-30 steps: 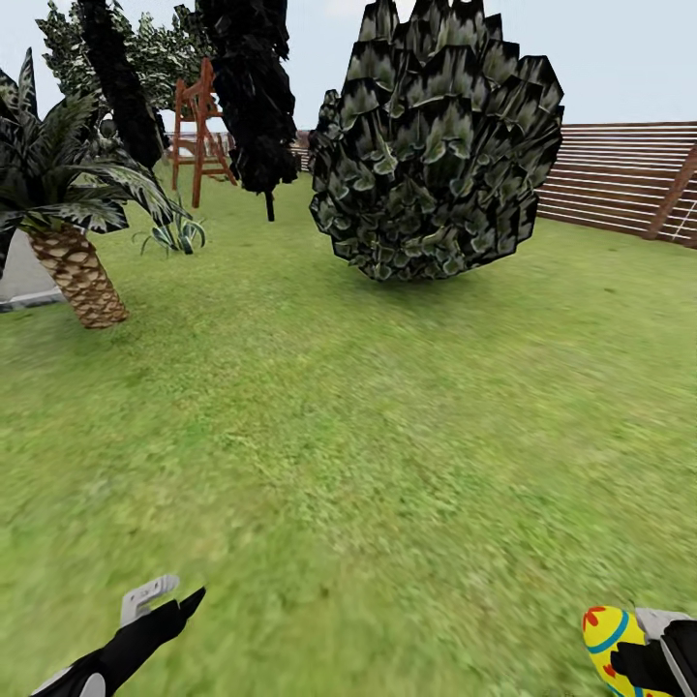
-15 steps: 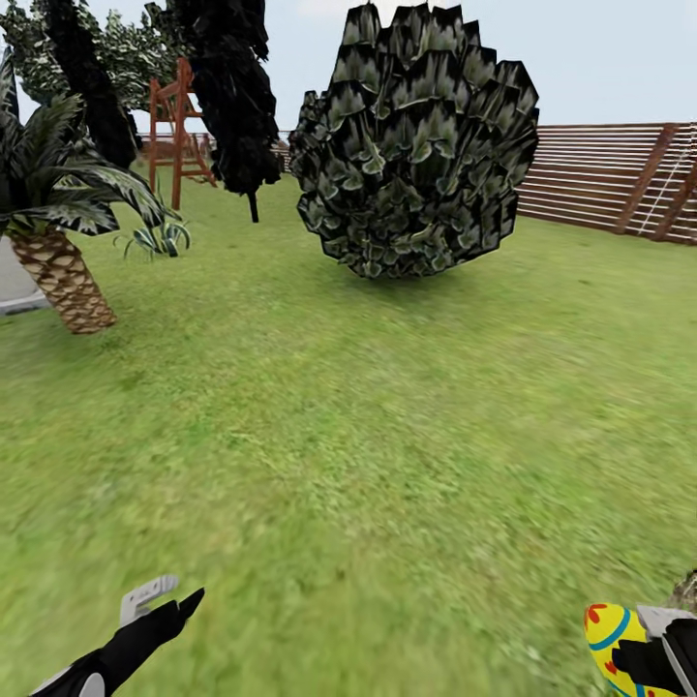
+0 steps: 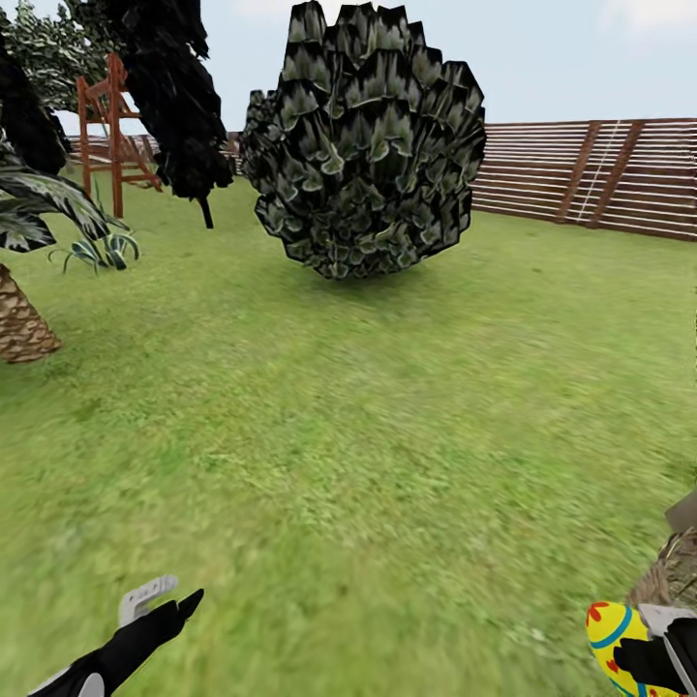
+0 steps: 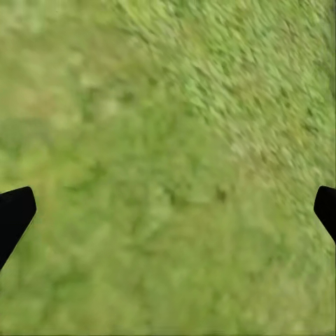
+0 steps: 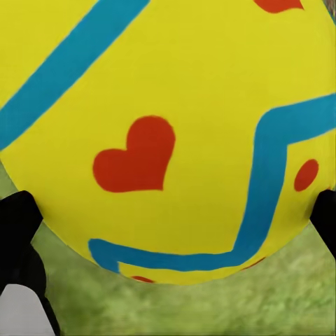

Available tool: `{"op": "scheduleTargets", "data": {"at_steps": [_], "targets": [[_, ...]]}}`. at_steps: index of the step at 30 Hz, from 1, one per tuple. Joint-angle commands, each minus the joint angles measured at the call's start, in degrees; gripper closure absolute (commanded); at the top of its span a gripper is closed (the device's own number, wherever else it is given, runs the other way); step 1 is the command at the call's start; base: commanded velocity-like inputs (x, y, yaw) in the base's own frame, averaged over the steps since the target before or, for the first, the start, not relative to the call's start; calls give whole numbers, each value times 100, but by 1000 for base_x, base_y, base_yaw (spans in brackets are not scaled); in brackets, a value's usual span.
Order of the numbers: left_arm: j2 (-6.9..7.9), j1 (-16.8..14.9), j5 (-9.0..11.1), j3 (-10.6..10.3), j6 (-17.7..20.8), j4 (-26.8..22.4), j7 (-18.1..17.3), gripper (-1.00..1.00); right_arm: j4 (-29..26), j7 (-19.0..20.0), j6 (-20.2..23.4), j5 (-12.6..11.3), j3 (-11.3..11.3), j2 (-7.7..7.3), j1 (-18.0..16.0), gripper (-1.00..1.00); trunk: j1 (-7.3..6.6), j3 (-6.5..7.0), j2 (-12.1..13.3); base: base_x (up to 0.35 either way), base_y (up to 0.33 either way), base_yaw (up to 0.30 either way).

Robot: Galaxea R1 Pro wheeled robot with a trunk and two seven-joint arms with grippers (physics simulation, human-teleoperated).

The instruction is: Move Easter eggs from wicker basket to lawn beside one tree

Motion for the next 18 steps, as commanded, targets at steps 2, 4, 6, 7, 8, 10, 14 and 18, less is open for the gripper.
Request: {"op": "scheduleTargets", "data": {"at_steps": [2,4,6,7,8,10,14,18], "targets": [[-7,-2,45,11,46,-3,-13,-100,-25,58,25,62,-8,-4,-5,100,3,-1,-2,285,227,-282],[-8,-2,44,11,46,-3,-17,-100,-46,63,32,62,-12,-7,-5,100,3,3,-2,295,202,-282],[-13,-2,44,11,46,-3,-17,-100,-51,65,34,58,-16,-7,-5,100,3,7,-2,303,189,-282],[-15,-2,44,11,46,-3,-17,-100,-52,65,34,57,-16,-12,-5,100,3,9,-2,307,182,-282],[-16,-2,44,11,46,-3,-15,-100,-52,65,34,57,-17,-14,-5,100,3,11,-2,308,178,-282],[-17,-2,44,11,46,-3,-20,-100,-52,65,41,57,-17,-16,-5,100,3,13,-2,313,168,-275],[-25,-2,46,11,44,-3,-21,-100,-53,65,43,54,-17,-16,-5,100,3,13,-2,324,136,-216],[-22,-2,48,11,44,-3,-21,-100,-56,65,43,54,-17,-16,-5,100,3,13,-2,328,126,-201]]}}
